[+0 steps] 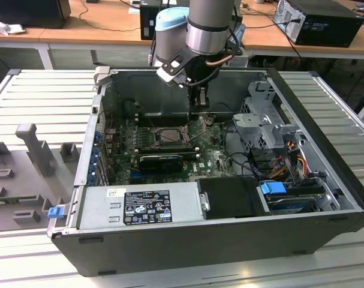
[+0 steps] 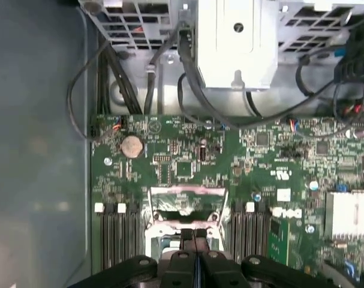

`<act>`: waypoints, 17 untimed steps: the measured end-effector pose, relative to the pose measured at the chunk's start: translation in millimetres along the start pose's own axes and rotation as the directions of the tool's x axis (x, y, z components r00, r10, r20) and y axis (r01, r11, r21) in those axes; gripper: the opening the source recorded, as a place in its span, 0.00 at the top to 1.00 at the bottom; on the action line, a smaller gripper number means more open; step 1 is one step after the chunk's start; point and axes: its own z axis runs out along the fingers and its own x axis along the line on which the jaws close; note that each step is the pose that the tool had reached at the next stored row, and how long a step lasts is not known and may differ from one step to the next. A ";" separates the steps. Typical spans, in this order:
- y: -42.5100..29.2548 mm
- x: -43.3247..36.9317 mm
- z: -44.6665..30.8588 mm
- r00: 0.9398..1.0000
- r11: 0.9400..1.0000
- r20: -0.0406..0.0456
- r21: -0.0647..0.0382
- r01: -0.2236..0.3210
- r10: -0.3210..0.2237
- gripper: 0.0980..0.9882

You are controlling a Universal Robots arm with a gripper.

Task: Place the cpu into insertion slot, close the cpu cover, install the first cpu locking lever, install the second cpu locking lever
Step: 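Close the cpu cover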

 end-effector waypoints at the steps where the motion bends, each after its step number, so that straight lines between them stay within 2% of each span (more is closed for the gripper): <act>1: 1.4 0.0 1.4 1.000 1.000 0.000 0.000 0.002 -0.002 0.99; 2: 3.5 0.0 2.3 1.000 1.000 0.000 0.000 0.004 -0.004 0.99; 5: 17.4 0.0 3.4 1.000 1.000 0.000 -0.001 0.009 -0.009 0.99; 6: 23.8 0.1 3.7 1.000 1.000 0.000 -0.001 0.011 -0.011 0.99; 7: 37.2 0.1 5.3 1.000 1.000 0.001 0.000 0.028 -0.028 0.99; 9: 47.9 0.7 8.4 0.999 0.999 0.001 -0.001 0.052 -0.052 0.99; 12: 51.9 1.2 11.5 0.999 0.999 0.001 -0.001 0.052 -0.052 0.99; 17: 52.8 1.3 18.1 0.999 0.999 0.000 0.001 0.052 -0.052 0.99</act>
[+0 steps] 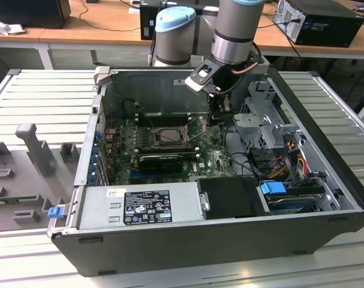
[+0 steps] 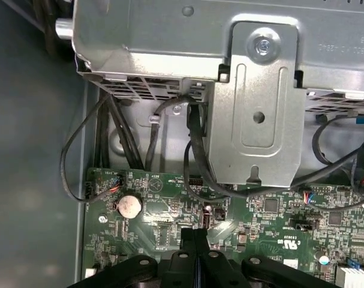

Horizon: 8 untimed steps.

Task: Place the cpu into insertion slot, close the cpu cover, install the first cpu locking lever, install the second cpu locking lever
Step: 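Close the cpu cover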

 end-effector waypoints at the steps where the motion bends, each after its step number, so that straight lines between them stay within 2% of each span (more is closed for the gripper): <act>1: -0.5 0.0 0.1 1.000 1.000 0.000 0.000 0.000 0.000 0.99; 4: -4.2 0.3 0.3 1.000 1.000 -0.001 0.000 0.000 0.000 0.99; 8: -12.8 0.8 0.4 1.000 1.000 -0.001 0.000 0.000 0.000 0.99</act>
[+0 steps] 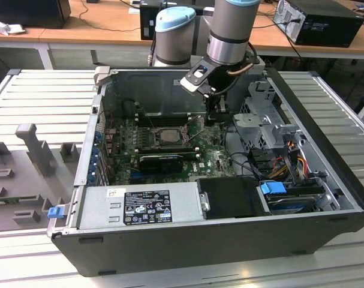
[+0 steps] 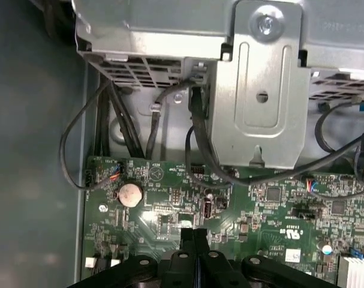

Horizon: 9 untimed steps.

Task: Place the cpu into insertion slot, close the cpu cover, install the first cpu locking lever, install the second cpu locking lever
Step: 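Close the cpu cover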

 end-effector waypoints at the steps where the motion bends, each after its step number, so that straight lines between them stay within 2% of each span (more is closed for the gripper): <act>1: -2.0 0.1 0.0 1.000 1.000 0.000 0.000 0.000 0.000 0.99; 4: -9.2 0.6 0.2 1.000 1.000 0.000 0.000 0.000 0.000 0.99; 9: -17.1 1.0 0.3 1.000 1.000 0.000 0.000 0.000 0.000 0.99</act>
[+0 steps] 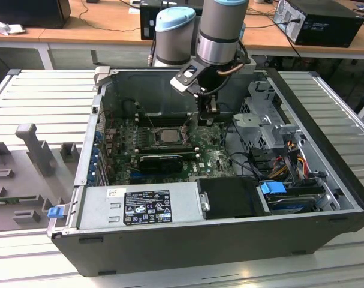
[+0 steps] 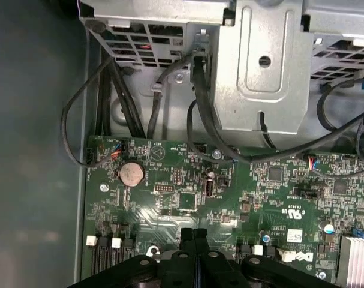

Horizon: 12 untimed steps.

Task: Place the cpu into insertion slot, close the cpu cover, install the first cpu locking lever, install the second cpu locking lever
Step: 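Close the cpu cover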

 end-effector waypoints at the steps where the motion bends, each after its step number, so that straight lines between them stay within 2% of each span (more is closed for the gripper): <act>1: -1.9 0.1 0.0 1.000 1.000 0.000 0.000 0.000 0.000 0.99; 12: -15.3 0.9 0.3 1.000 1.000 0.000 0.000 0.000 0.000 0.99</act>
